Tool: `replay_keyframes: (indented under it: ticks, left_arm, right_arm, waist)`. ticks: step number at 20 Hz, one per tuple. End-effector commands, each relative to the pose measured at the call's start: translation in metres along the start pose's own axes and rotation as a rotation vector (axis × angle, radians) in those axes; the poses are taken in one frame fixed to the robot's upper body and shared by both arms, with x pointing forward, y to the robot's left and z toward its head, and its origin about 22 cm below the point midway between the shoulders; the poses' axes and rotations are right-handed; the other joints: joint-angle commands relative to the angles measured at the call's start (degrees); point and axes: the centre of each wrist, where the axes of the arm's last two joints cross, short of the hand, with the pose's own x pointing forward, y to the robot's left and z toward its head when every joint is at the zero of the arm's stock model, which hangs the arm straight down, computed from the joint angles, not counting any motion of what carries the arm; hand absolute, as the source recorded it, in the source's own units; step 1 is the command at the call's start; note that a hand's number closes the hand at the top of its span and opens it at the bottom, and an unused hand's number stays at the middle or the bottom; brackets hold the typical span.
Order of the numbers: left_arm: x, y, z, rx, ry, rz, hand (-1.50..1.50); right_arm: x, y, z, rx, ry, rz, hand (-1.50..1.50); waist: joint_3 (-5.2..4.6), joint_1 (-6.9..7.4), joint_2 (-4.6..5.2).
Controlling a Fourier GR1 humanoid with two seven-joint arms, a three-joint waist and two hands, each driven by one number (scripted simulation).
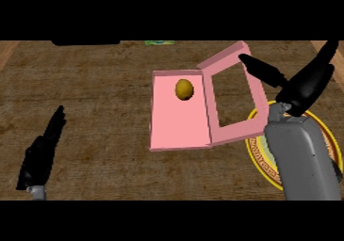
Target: Pick the lemon from the plate and place it in the cardboard box
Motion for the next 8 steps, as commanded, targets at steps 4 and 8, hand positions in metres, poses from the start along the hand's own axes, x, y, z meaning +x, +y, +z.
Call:
replay_keyframes:
  ticks: [4,8]
  left_arm:
    - [0.006,0.007,0.000,0.011,0.023,0.010,0.00]
    - [-0.008,0.006,0.010,-0.013,0.003,0.019,0.00]
  right_arm:
    - [-0.020,-0.119,0.011,-0.062,-0.015,-0.050,-1.50]
    - [-0.018,-0.179,0.017,-0.009,-0.027,-0.016,-1.50]
  waist:
    - [0.06,-0.31,0.03]
    - [0.04,0.17,0.19]
